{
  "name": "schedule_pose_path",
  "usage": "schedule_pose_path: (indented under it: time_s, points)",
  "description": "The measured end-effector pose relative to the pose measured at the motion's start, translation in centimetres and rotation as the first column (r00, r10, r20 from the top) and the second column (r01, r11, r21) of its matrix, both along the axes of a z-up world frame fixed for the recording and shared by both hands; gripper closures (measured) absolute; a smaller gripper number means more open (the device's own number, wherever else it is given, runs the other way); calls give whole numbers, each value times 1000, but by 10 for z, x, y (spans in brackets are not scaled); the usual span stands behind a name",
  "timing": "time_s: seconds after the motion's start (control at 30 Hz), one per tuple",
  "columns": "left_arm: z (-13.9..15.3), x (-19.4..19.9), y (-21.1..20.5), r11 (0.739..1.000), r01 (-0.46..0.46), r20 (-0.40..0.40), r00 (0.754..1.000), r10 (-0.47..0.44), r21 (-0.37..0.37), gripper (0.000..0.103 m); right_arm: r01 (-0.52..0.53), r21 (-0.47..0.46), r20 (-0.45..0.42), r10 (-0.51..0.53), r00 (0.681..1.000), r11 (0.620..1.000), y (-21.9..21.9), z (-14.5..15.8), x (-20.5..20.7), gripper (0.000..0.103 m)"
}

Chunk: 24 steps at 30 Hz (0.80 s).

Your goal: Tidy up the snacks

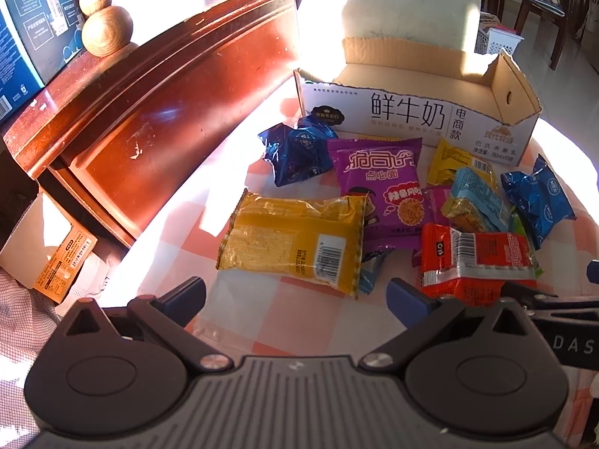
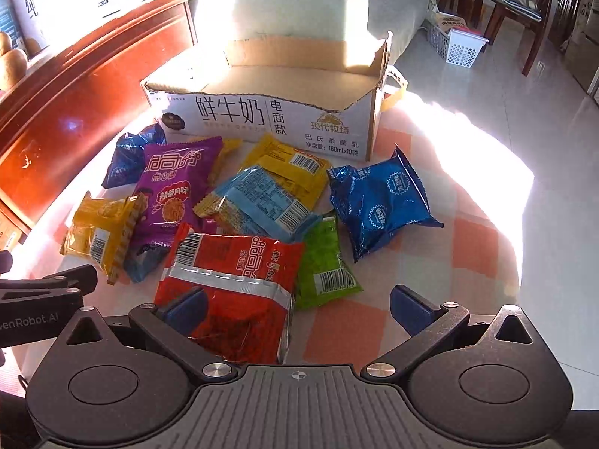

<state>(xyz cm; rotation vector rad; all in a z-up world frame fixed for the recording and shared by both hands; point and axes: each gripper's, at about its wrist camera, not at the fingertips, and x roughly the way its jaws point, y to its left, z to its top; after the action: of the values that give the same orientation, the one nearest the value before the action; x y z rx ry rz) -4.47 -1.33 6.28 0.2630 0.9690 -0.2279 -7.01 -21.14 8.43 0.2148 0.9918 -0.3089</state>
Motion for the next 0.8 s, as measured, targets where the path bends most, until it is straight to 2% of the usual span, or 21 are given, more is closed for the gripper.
schedule_pose_path:
  time_s: [0.13, 0.4, 0.8]
  points:
    - [-2, -2, -6, 1000, 8, 18, 1000, -8, 16, 1, 24, 14, -4, -24, 1000, 1000, -4, -4, 0, 0]
    - [-4, -4, -7, 1000, -3, 26, 1000, 2, 31, 2, 12, -69, 9, -11, 1000, 998, 4, -1, 2, 0]
    - [-1, -4, -8, 1000, -9, 28, 1000, 8, 18, 2, 13, -56, -2, -14, 1000, 998, 4, -2, 2, 0]
